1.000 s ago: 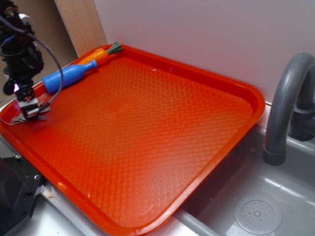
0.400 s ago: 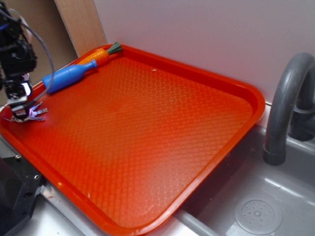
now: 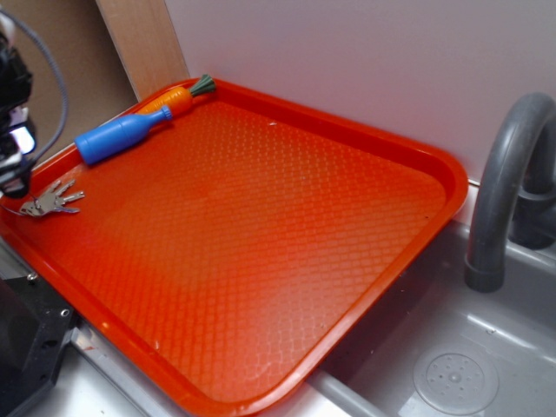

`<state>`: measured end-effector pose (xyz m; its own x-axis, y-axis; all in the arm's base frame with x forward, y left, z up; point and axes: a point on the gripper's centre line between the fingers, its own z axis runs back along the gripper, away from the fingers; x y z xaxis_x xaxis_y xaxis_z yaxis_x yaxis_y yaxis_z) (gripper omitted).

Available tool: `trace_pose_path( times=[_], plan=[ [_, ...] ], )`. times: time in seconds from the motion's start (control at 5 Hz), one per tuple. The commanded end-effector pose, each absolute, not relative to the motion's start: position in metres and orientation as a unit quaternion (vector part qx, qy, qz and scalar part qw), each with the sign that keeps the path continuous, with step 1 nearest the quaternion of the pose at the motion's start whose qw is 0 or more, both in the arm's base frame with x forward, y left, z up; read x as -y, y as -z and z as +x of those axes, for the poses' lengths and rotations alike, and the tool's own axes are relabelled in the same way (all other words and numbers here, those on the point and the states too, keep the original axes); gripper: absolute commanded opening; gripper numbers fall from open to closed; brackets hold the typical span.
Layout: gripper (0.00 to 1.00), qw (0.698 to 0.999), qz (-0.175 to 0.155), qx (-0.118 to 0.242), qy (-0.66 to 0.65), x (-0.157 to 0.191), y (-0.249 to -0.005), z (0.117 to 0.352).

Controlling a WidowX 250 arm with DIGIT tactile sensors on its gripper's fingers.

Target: Grab the silver keys.

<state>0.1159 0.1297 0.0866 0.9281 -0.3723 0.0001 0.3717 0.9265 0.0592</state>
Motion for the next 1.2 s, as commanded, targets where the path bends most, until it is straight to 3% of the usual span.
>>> trace_pose_path(
  times=[0.0,0.2,0.4,0.6,0.8,1.0],
  plan=[
    [1.00,0.975,0.080,-0.005,0.209,-0.139,-0.082,0.081],
    [1.00,0.981,0.101,-0.025,0.165,-0.149,-0.079,0.082],
    [1.00,0.980,0.104,-0.016,0.167,-0.163,-0.071,0.105],
    [1.00,0.978,0.094,0.004,0.188,-0.163,-0.068,0.116],
    [1.00,0.977,0.087,0.000,0.197,-0.158,-0.063,0.123],
    [1.00,0.975,0.087,0.001,0.203,-0.155,-0.066,0.116]
  ],
)
